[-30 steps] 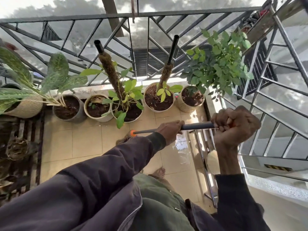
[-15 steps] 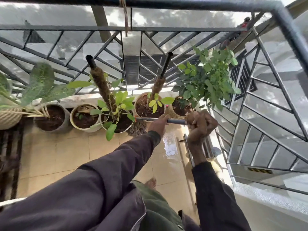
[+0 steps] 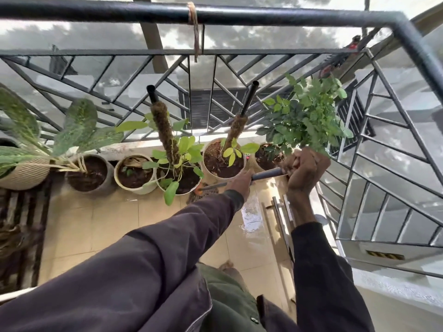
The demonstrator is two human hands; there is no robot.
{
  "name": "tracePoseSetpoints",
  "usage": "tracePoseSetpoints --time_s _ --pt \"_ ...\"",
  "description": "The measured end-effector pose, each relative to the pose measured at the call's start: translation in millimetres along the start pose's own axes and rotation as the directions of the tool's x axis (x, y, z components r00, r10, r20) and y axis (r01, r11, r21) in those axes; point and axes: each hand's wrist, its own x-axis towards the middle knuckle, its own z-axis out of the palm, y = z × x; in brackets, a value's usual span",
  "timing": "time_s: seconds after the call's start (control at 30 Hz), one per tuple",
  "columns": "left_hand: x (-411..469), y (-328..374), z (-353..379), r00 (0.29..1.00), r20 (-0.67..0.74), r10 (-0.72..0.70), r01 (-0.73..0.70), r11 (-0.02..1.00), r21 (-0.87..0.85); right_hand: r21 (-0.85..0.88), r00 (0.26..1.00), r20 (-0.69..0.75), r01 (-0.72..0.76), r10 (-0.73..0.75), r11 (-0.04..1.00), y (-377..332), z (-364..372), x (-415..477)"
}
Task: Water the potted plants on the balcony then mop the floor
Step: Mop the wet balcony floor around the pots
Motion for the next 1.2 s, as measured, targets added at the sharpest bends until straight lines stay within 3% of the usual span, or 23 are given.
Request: tracePoseSetpoints --time_s 0.2,0.6,0.8,1.03,1.2 --pt "-44.5 -20.6 21.5 0.996 0.087 -0.029 0.020 0.994 0.111 0.074 0.998 -0.044 -0.052 0.056 0.996 8.9 -21.2 -40.7" --pt "-146.5 -75.9 39.2 0.969 0.167 -0.180 0.151 0.973 0.173 0.208 0.977 0.067 -0.213 0.203 0.955 44.4 -42.4 -170.6" --pt "-197.8 -103.7 33.2 0.953 0.215 -0.215 0.167 0.961 0.222 0.256 0.948 0.211 -0.291 0.240 0.922 46.6 -46.9 -230.6" --pt "-208.6 -81.6 12.5 0.996 -0.022 -0.081 0.084 0.968 0.235 0.355 0.965 0.260 -0.049 -0.048 0.934 -10.4 -27.2 -208.7" --pt "-204.8 -74.9 -0.6 0.961 -0.275 0.026 0.032 0.979 0.202 0.417 0.896 0.375 0.068 -0.239 0.907 -44.4 -2.6 -196.9"
